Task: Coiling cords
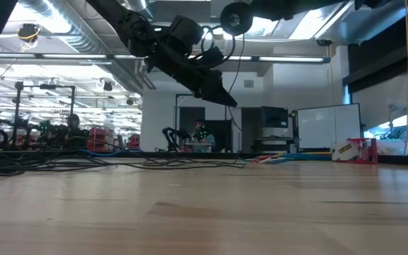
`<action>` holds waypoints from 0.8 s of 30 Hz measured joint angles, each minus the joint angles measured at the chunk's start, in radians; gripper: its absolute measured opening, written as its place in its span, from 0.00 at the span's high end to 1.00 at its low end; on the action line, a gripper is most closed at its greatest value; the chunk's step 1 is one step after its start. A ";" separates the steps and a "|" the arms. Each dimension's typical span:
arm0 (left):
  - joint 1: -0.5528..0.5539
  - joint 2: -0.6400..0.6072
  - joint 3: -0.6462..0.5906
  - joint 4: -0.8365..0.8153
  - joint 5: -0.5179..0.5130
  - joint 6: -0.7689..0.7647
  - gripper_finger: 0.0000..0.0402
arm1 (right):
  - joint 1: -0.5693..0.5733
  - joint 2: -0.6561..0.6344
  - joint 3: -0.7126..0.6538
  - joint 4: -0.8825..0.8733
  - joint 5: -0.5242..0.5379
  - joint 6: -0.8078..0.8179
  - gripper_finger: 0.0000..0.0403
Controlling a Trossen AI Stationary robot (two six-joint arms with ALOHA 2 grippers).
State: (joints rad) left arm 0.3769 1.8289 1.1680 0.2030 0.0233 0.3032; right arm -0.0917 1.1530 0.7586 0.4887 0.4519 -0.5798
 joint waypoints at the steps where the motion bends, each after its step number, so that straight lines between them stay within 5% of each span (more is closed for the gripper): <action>1: 0.003 -0.001 0.000 0.002 -0.003 0.001 0.79 | 0.000 0.000 0.000 0.000 0.000 0.000 0.99; 6: 0.024 -0.004 0.000 -0.053 -0.020 0.018 0.98 | 0.000 0.000 0.000 -0.001 -0.004 0.000 0.99; 17: 0.117 -0.014 0.001 -0.103 -0.060 0.019 0.99 | 0.000 0.002 -0.002 -0.031 -0.016 0.007 0.99; 24: 0.156 -0.161 0.000 -0.223 -0.080 0.036 1.00 | 0.001 0.000 -0.002 -0.064 -0.010 0.008 0.99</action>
State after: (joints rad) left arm 0.5333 1.6674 1.1680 -0.0196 -0.0571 0.3392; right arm -0.0910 1.1534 0.7570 0.4244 0.4416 -0.5716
